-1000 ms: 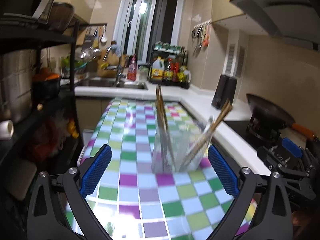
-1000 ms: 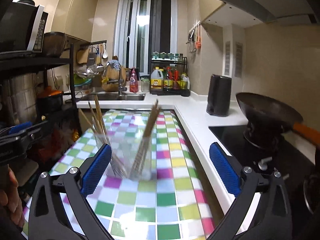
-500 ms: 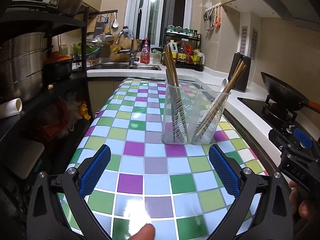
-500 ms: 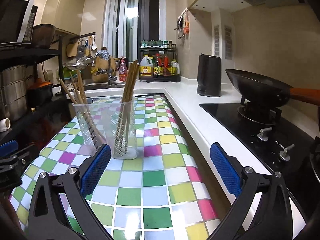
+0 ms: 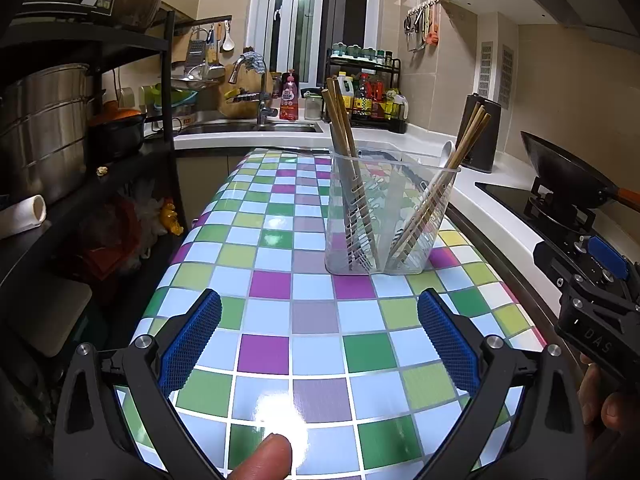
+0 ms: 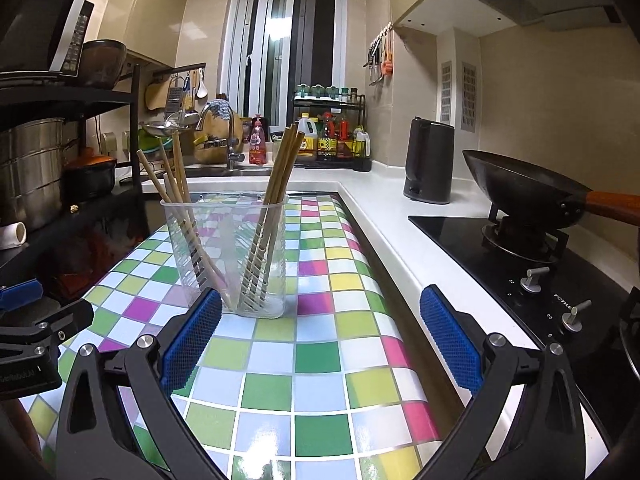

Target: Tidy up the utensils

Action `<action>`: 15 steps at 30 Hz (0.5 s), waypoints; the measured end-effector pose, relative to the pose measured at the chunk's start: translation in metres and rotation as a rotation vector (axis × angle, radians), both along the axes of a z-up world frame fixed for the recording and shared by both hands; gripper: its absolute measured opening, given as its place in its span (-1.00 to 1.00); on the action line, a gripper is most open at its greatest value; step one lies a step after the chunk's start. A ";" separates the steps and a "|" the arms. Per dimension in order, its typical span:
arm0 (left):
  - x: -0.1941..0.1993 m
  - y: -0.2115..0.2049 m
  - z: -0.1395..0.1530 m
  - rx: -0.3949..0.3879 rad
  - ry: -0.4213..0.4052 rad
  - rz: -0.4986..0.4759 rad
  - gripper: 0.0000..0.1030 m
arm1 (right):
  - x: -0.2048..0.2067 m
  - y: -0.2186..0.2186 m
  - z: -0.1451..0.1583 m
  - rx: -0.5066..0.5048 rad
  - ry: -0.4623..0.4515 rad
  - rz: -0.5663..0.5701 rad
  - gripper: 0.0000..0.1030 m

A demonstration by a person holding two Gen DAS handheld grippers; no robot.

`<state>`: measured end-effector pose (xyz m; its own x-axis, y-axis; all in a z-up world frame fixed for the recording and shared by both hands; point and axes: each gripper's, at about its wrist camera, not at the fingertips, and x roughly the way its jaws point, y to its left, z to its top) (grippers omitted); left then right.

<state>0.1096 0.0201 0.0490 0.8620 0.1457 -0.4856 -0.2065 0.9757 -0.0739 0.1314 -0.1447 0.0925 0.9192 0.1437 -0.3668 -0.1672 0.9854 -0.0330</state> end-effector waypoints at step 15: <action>-0.002 -0.006 0.002 0.015 0.004 -0.015 0.85 | -0.001 0.002 0.001 -0.002 0.005 0.004 0.89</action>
<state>0.1074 0.0143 0.0507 0.8621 0.1403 -0.4870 -0.1925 0.9796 -0.0585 0.1301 -0.1428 0.0933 0.9168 0.1470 -0.3712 -0.1715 0.9846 -0.0339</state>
